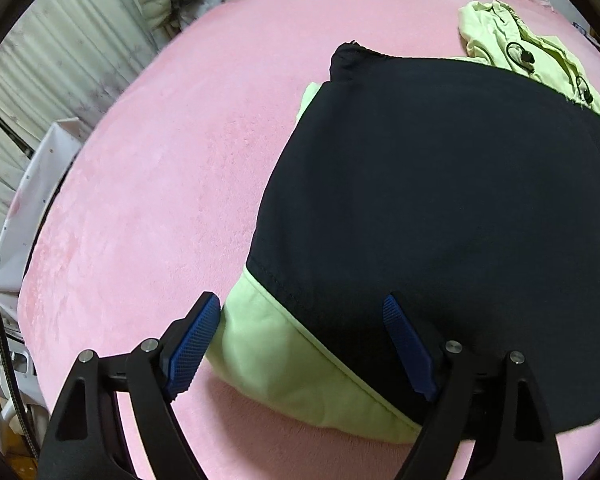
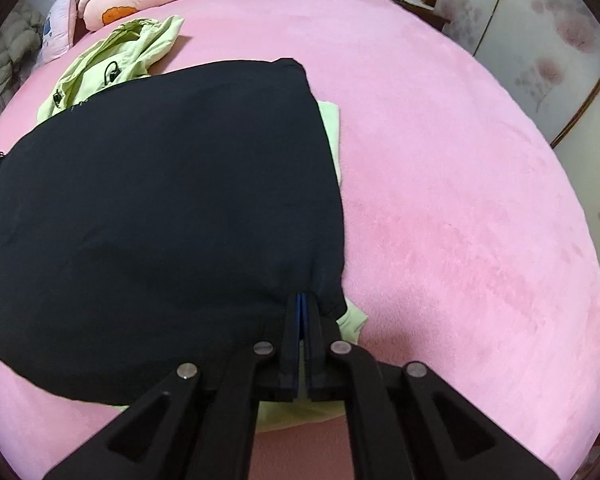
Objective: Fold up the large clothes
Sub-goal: 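Open both tools and lift them off the folded hem, then grasp the green hood with both tools and lift it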
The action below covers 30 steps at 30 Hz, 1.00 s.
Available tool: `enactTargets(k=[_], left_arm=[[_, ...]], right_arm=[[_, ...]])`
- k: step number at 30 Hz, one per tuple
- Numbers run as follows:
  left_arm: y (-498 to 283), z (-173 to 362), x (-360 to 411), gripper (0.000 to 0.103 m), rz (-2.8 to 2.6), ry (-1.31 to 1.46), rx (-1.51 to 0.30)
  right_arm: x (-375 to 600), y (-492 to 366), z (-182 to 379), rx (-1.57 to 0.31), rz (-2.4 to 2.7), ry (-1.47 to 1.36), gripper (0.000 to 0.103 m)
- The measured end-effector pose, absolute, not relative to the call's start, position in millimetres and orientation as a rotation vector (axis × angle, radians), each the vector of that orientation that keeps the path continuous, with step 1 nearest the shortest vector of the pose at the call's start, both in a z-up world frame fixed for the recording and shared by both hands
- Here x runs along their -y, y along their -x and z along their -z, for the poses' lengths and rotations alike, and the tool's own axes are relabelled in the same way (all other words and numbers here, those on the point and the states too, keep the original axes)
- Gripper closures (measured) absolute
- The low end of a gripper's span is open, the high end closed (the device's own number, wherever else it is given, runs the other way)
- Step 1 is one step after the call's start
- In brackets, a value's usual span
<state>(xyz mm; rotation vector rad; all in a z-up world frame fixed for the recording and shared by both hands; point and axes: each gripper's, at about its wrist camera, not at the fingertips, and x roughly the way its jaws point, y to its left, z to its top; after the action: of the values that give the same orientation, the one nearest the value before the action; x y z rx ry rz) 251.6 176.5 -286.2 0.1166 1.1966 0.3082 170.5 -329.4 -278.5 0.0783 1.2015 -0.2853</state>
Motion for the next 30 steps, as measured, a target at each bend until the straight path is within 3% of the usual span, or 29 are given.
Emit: enactTargets(k=[9, 18, 19, 22, 30], left_arm=[[-304.1, 165.5, -165.8, 0.020, -0.193, -0.028, -1.141], [-416.8, 60.1, -115.7, 0.020, 0.034, 0.022, -1.021], [-430.6, 52.6, -108.2, 0.020, 0.049, 0.021, -1.006], [-465.3, 45.1, -86.8, 0.020, 0.100, 0.029, -0.988], [-557.6, 93.6, -32.5, 0.020, 0.130, -0.063, -0.991]], right_arm=[[316.0, -203.5, 167.8, -1.097, 0.137, -0.233, 0.100], [290.5, -334.9, 55.7, -0.963, -0.007, -0.198, 0.100], [288.8, -349.3, 45.6, -0.943, -0.012, -0.193, 0.096], [280.5, -388.9, 26.1, -0.904, -0.030, -0.173, 0.083], [262.7, -481.6, 61.1, -0.954, -0.062, -0.191, 0.082]])
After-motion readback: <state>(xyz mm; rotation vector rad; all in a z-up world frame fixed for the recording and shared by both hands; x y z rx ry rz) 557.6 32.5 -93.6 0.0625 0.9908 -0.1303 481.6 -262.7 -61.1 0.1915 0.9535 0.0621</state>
